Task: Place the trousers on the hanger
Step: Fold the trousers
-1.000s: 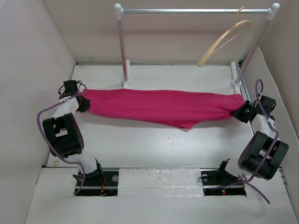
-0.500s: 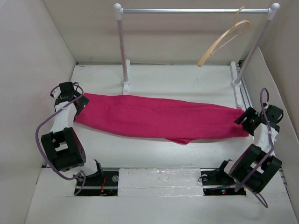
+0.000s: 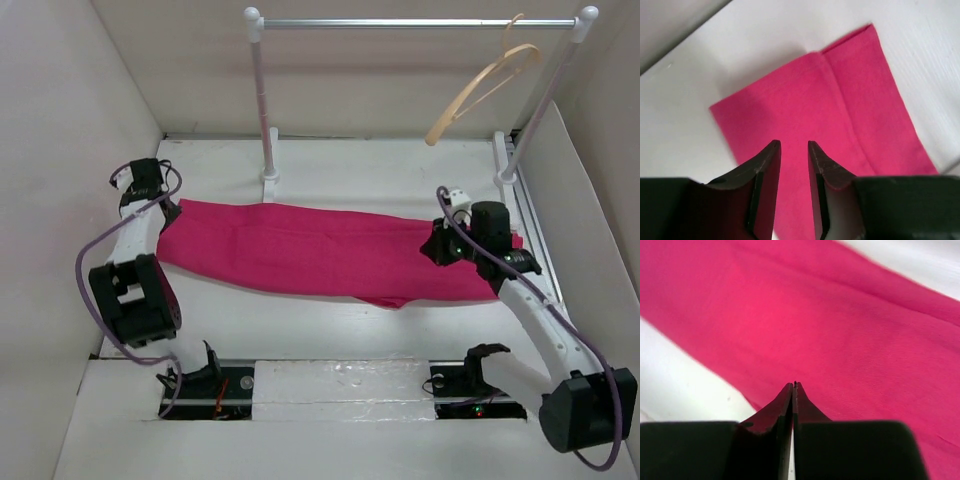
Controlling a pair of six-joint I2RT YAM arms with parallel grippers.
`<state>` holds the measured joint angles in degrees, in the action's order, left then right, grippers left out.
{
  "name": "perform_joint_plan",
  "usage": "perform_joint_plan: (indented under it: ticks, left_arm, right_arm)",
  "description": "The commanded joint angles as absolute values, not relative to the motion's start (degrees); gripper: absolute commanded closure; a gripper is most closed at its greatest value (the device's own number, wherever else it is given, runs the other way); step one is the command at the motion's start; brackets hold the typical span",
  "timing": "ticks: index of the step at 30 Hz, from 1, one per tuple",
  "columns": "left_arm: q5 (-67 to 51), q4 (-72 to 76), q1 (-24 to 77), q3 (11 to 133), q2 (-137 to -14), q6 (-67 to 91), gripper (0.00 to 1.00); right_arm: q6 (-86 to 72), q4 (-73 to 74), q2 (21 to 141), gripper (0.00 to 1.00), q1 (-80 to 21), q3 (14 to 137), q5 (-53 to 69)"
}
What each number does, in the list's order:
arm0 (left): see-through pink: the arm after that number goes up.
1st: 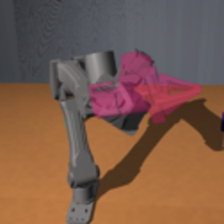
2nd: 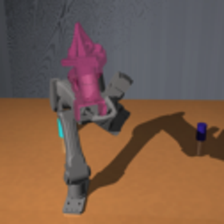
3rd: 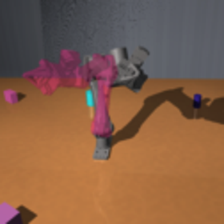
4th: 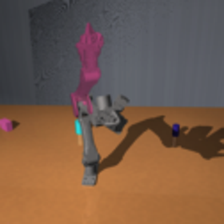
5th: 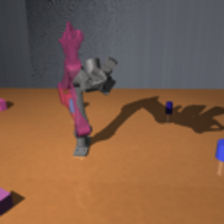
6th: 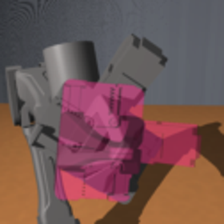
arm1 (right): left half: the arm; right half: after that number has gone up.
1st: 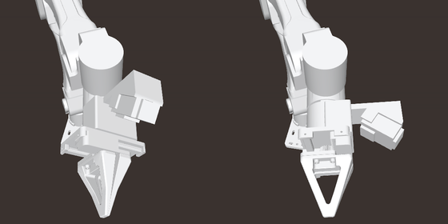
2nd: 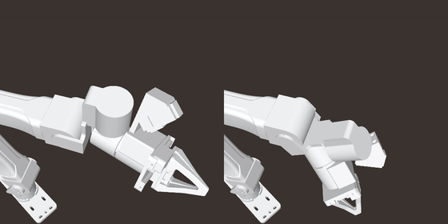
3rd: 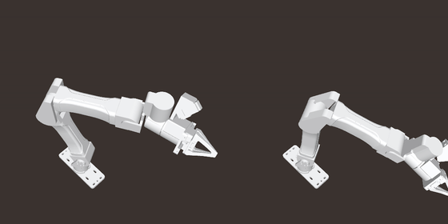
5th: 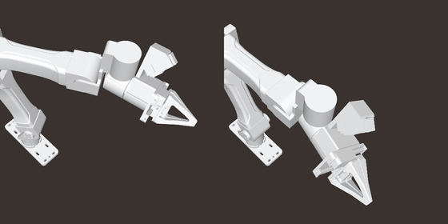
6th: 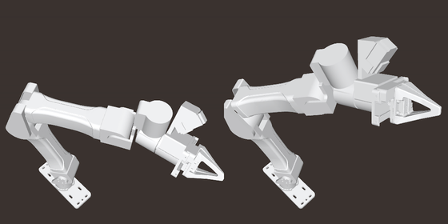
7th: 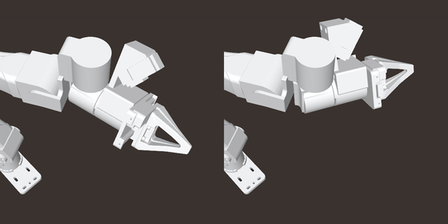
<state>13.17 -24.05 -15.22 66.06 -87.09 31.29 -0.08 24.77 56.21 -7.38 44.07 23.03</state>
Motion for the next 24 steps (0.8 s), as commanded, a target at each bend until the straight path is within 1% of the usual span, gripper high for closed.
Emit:
perform_joint_plan:
  ticks: [1,2,4,5,6,8,9,11,12,14,15,16,19,21,24]
  left_arm:
    - [16.16,-26.7,-14.07,72.94,-94.38,28.92,0.76]
    - [16.08,-26.63,-14.06,74.95,-95.61,27.96,0.73]
    - [15.47,-27.42,-14.06,77.07,-98.87,27.51,0.59]
    - [14.25,-27.6,-14.06,78.91,-100.1,26.12,0.52]
    - [14.06,-27.95,-14.06,80.32,-102.89,25.67,0.45]
    - [15.11,-31.45,-13.54,84.09,-105.81,24.88,0.45]
    - [15.55,-31.9,-13.01,84.81,-107.82,23.83,0.44]
    - [17.3,-32.87,-12.22,86.56,-108.98,22.77,0.44]
    - [17.58,-32.96,-12.22,87.01,-109.68,22.24,0.41]
    - [17.84,-33.13,-11.69,87.71,-110.47,22.5,0.38]
    - [17.15,-34.18,-11.69,88.5,-111.87,22.59,0.38]
    - [17.14,-34.19,-11.69,88.51,-111.88,22.59,0.38]
    - [17.31,-34.63,-11.69,89.38,-113.12,23.2,0.39]
    - [19.07,-34.28,-11.69,89.21,-113.03,23.2,0.42]
    - [21.26,-34.01,-11.69,90.35,-113.64,23.11,0.41]
  right_arm:
    - [5.53,20.92,58.26,0.9,-11.6,44.03,23.02]
    - [6.84,20.66,61.49,0.72,-11.6,46.03,24.85]
    - [11.94,19.51,66.07,0.54,-12.82,48.94,29.86]
    - [13.35,19.95,69.05,0.43,-13.62,53.13,31.62]
    - [17.01,22.82,75.87,0.41,-14.67,56.04,32.42]
    - [18.72,25.48,83.02,0.4,-17.48,61.68,35.14]
    - [17.94,23.84,88.28,0.4,-18.36,64.74,35.77]
    - [18.37,23.12,92.88,0.38,-21.77,68.36,35.78]
    - [18.8,23.12,97.86,0.37,-22.84,72.56,35.16]
    - [19.95,25.82,102.98,0.37,-24.95,77.41,34.89]
    - [19.78,25.32,108.66,0.37,-25.48,82.3,34.72]
    - [19.78,25.31,108.72,0.37,-25.49,82.35,34.72]
    - [20.13,27.42,113.89,0.37,-27.07,87.95,34.46]
    - [20.13,28.04,114.96,0.38,-28.73,89.55,33.66]
    - [19.43,27.6,116.36,0.37,-29.44,91.93,32.52]
